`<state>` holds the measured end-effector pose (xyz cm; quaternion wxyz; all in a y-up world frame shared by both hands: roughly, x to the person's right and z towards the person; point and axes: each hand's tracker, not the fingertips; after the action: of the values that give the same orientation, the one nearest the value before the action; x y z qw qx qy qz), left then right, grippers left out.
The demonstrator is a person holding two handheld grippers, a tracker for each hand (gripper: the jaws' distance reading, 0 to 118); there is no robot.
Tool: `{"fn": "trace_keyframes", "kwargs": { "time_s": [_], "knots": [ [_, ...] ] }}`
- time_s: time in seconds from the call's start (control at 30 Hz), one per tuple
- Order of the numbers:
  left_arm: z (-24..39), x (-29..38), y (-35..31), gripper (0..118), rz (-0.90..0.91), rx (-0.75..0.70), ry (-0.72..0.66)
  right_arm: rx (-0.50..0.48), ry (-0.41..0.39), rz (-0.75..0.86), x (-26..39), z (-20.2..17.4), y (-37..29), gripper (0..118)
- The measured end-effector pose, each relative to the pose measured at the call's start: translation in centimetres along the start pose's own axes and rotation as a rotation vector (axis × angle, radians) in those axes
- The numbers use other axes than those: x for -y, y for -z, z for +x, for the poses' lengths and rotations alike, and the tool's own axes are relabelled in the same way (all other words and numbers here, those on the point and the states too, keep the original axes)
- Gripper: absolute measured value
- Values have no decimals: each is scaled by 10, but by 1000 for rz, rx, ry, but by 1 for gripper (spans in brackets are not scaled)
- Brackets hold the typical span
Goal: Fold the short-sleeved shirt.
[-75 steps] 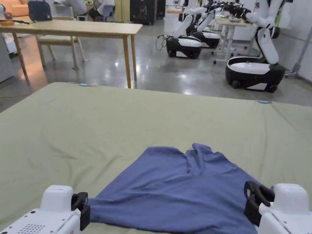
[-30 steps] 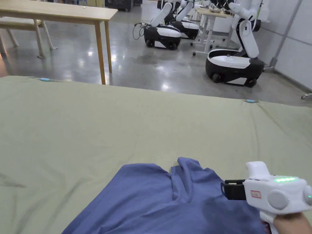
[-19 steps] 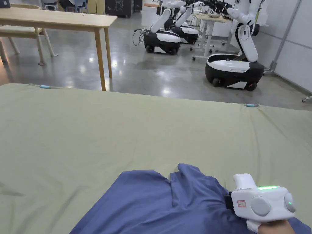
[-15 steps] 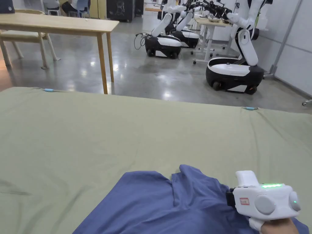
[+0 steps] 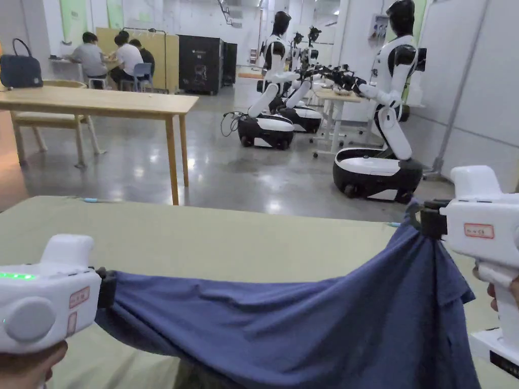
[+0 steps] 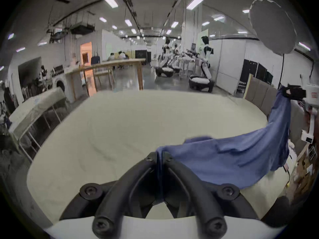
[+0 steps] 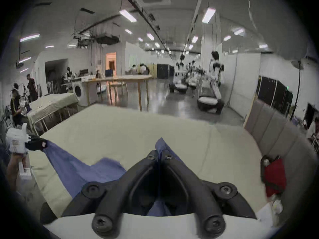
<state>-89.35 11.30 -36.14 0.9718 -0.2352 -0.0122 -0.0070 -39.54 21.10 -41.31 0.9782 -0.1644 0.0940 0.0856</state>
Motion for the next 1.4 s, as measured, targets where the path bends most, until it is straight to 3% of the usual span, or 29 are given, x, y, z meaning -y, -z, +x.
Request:
{"fn": "trace_keyframes", "kwargs": {
  "time_s": [0.43, 0.63, 0.77, 0.9, 1.17, 1.4],
  "knots": [
    [11, -203, 13, 3, 225, -128, 88, 114, 92, 228, -151, 65, -12, 3],
    [-1, -268, 15, 3, 302, -196, 70, 116, 170, 335, -195, 84, 1, 3],
    [-3, -291, 8, 3, 349, -207, 55, 119, 172, 374, -208, 83, 9, 3],
    [-12, -276, 27, 3, 346, -158, -9, 118, 180, 383, -193, 82, 25, 3],
    [2, -169, 87, 3, 288, -148, -58, 136, 216, 287, -94, 83, 81, 3],
    [14, -110, 66, 3, 247, -80, -85, 104, 185, 278, -34, 81, 31, 3]
  ]
}}
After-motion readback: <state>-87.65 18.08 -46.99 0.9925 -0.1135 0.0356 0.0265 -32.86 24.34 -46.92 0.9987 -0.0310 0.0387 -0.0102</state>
